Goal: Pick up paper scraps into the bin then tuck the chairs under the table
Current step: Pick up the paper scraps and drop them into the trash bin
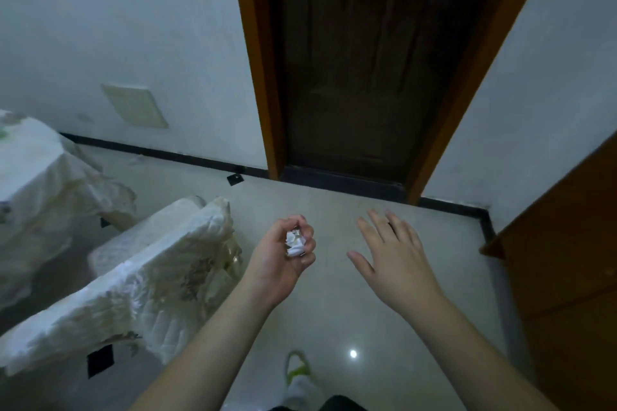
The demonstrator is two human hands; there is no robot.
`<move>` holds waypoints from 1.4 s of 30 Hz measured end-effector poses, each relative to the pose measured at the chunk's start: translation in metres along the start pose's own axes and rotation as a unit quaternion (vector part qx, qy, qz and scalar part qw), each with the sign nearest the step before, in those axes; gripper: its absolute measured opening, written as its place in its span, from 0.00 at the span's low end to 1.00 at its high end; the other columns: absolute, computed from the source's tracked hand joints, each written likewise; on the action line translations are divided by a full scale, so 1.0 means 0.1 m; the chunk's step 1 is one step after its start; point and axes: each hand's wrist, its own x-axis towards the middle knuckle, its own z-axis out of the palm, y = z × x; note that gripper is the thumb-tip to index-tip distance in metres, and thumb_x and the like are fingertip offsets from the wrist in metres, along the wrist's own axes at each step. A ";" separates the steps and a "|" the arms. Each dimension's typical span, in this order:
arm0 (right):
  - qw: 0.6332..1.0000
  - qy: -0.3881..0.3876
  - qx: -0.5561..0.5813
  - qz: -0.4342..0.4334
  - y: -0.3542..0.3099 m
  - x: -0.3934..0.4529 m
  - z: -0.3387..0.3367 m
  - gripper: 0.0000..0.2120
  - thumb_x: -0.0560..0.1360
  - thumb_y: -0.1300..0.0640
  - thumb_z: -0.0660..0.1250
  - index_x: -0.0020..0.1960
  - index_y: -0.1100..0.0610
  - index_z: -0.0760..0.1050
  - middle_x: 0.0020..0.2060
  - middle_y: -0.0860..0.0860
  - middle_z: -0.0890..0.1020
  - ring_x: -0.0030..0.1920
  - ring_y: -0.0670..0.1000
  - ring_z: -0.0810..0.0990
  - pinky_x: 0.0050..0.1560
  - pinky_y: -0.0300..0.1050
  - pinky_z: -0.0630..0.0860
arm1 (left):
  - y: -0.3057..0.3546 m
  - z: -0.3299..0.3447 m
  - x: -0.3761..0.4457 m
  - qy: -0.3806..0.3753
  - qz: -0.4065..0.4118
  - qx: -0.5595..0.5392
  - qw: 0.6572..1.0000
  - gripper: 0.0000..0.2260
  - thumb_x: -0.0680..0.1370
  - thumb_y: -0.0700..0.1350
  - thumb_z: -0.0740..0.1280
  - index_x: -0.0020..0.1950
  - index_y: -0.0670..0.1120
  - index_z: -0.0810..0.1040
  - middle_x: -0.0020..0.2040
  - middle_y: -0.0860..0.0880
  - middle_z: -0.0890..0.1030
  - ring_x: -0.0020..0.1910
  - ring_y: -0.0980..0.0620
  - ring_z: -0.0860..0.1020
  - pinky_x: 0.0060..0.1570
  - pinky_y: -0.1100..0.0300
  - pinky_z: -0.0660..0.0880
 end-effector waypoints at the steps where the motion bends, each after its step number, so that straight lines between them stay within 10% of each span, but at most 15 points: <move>1: 1.000 -0.003 -0.006 -0.009 -0.05 0.21 0.01 0.31 0.78 0.35 0.48 0.77 0.46 0.48 0.77 0.48 0.52 0.76 0.54 0.49 0.72 0.49 0.42 | 0.12 -0.04 0.13 0.006 0.006 -0.002 1.000 0.01 0.71 0.42 0.63 0.40 0.46 0.72 0.34 0.48 0.71 0.28 0.53 0.66 0.28 0.62 0.59; 42: 0.943 -0.052 0.072 -0.320 -0.45 6.39 0.07 0.25 0.79 0.48 0.56 0.75 0.50 0.59 0.74 0.51 0.62 0.73 0.53 0.59 0.72 0.52 0.56 | 2.95 -0.32 4.34 0.286 0.152 -0.059 0.944 0.03 0.73 0.41 0.62 0.40 0.47 0.72 0.34 0.48 0.70 0.27 0.53 0.67 0.30 0.61 0.59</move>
